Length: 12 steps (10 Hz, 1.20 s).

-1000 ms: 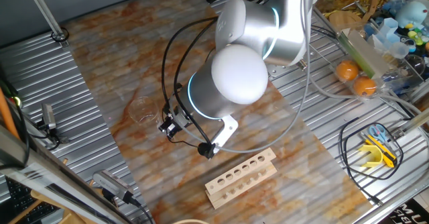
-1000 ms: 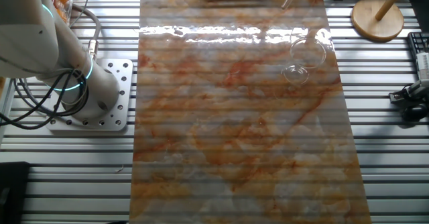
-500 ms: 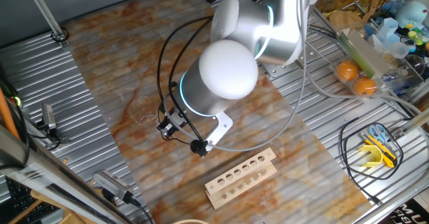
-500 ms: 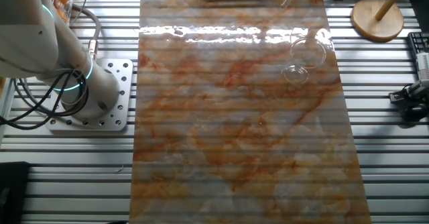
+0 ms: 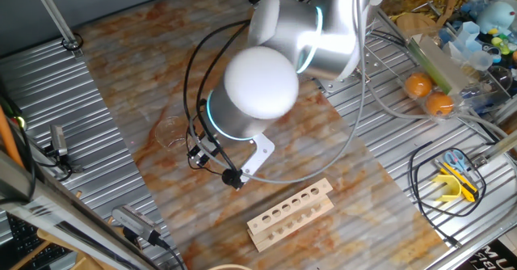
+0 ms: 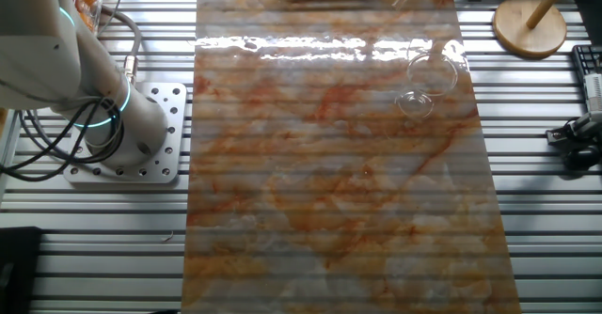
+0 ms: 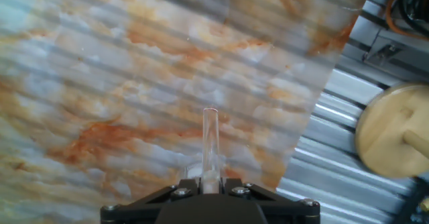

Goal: Pour out the test tube

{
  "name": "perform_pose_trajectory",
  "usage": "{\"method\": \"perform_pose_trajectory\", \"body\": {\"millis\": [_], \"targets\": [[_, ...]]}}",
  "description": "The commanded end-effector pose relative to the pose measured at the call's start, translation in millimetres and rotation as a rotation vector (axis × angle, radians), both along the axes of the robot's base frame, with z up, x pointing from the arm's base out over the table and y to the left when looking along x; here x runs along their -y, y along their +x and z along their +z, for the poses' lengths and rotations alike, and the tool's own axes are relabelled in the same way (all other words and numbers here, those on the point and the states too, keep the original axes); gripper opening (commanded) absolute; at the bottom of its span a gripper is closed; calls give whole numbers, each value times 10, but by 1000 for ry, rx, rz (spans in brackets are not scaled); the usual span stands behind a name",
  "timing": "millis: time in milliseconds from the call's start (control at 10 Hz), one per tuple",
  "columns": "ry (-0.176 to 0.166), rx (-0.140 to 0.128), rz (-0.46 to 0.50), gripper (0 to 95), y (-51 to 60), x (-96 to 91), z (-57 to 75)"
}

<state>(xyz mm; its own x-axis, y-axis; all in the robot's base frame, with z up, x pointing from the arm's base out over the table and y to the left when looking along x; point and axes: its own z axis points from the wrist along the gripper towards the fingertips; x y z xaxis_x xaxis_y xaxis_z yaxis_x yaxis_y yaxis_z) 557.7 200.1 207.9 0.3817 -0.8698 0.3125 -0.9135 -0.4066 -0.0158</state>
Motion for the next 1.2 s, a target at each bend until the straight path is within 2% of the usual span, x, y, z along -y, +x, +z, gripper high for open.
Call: {"method": "perform_pose_trajectory", "body": {"millis": [100, 300, 500, 700, 1000, 1200], "targets": [[7, -9, -21, 0, -9, 5, 7], [46, -31, -25, 0, -9, 5, 7], [99, -47, 14, 0, -9, 5, 7], [104, -53, 47, 0, -10, 8, 9], [110, -38, 84, 0, 25, 83, 1], [147, -44, 116, 0, 74, 161, -26]]}}
